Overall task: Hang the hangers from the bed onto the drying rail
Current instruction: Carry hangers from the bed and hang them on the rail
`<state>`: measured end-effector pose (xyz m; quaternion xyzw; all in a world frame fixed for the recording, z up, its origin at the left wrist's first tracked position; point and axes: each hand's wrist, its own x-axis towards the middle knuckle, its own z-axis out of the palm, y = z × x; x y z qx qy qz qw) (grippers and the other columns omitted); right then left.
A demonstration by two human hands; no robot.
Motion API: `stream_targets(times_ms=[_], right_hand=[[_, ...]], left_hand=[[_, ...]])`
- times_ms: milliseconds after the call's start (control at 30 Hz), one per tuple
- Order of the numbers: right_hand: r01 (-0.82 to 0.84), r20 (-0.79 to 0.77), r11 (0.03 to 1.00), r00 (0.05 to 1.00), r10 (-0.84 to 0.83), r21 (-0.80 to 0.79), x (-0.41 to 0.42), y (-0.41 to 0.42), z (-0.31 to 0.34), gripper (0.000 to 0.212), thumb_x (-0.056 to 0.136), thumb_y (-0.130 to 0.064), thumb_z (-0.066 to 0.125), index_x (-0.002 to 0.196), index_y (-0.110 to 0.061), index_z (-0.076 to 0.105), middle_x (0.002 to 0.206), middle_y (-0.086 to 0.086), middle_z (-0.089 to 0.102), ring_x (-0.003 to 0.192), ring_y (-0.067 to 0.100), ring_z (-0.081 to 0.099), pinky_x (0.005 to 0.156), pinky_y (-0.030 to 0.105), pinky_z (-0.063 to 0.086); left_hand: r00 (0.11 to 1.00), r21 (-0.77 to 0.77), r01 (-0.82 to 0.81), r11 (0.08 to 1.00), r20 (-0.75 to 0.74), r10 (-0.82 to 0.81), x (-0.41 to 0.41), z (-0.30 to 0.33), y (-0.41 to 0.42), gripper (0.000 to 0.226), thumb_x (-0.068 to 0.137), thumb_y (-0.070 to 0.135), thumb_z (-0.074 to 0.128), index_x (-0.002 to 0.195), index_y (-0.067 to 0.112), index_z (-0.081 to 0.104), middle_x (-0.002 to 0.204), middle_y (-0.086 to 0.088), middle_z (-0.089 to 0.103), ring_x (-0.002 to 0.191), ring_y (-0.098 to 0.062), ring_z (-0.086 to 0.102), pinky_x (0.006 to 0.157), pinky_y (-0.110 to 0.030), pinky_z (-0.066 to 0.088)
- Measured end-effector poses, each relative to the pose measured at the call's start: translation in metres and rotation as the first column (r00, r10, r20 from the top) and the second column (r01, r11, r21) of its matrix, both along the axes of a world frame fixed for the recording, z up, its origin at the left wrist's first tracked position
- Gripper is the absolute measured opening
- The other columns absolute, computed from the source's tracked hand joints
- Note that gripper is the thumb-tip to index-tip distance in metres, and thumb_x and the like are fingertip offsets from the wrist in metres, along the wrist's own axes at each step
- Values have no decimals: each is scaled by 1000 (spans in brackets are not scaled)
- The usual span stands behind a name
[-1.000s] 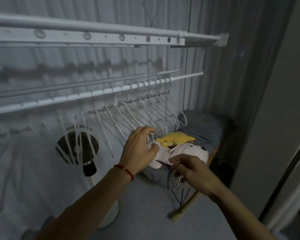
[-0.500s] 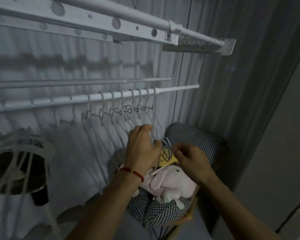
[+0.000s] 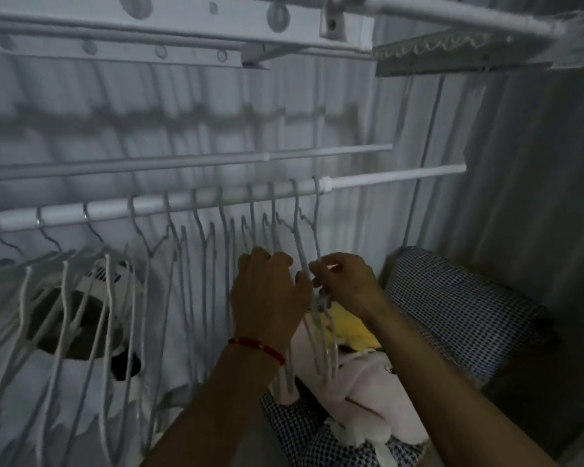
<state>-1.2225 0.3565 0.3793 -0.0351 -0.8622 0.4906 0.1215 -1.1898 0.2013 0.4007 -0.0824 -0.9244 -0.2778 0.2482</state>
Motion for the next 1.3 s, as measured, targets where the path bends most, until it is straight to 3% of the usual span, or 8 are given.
stream_targets(times_ms=[67, 200, 333, 467, 667, 867, 967, 1300], right_hand=[[-84, -23, 996, 996, 84, 23, -5, 5, 0, 26, 96, -36, 64, 98, -13, 75, 78, 2, 76, 59, 9, 68, 63, 33, 61], [-163, -113, 986, 979, 167, 43, -10, 17, -6, 26, 99, -26, 61, 89, -8, 77, 69, 0, 74, 56, 11, 68, 54, 29, 56], [-213, -134, 977, 968, 212, 2, -11, 27, -11, 23, 99, -25, 59, 92, -11, 76, 66, -2, 73, 45, 2, 59, 46, 19, 45], [-217, -146, 976, 966, 214, -6, -8, 32, -11, 22, 99, -25, 60, 92, -12, 76, 65, -1, 73, 42, 2, 57, 43, 16, 42], [-249, -160, 968, 958, 239, -41, -4, 38, -5, 23, 99, -22, 61, 86, -8, 75, 63, 0, 71, 41, 7, 58, 43, 23, 46], [-249, -131, 966, 962, 239, -65, -5, 43, -5, 20, 98, -21, 63, 89, -7, 75, 62, 1, 71, 41, 6, 57, 42, 23, 45], [-253, -132, 965, 961, 243, -64, -6, 44, -6, 20, 97, -22, 63, 88, -8, 74, 63, 2, 71, 40, 8, 58, 42, 25, 46], [-253, -144, 965, 959, 243, -60, -10, 45, -10, 22, 98, -24, 63, 91, -6, 75, 64, 4, 72, 40, 8, 58, 41, 24, 46]], left_hand=[[998, -57, -68, 996, -21, 66, -2, 2, 9, 33, 89, 41, 60, 105, 14, 69, 108, -8, 57, 109, -26, 49, 79, -38, 49], [985, -141, -157, 977, -96, 145, -11, 0, 25, 37, 78, 45, 63, 70, 10, 70, 81, -12, 60, 85, -32, 59, 60, -37, 50], [976, -261, -215, 941, -15, 219, -14, 0, 33, 43, 87, 55, 57, 86, 16, 74, 100, -8, 62, 105, -26, 53, 80, -36, 43], [968, -292, -246, 924, -18, 252, -14, 1, 37, 43, 90, 56, 52, 91, 19, 74, 103, -5, 62, 109, -25, 51, 87, -33, 41], [956, -357, -272, 894, 3, 292, -17, -5, 43, 42, 89, 55, 49, 79, 18, 67, 96, -3, 62, 104, -24, 52, 85, -33, 40], [968, -271, -220, 937, 59, 244, -17, -8, 52, 44, 90, 45, 52, 56, 20, 38, 71, 3, 45, 91, -20, 53, 70, -28, 34], [968, -224, -207, 952, 94, 232, -18, -9, 54, 45, 89, 42, 54, 54, 19, 38, 62, 5, 38, 84, -18, 51, 68, -28, 34], [974, -212, -185, 960, 88, 208, -22, -12, 52, 46, 90, 44, 53, 53, 19, 44, 61, 5, 41, 76, -14, 47, 70, -25, 37]])
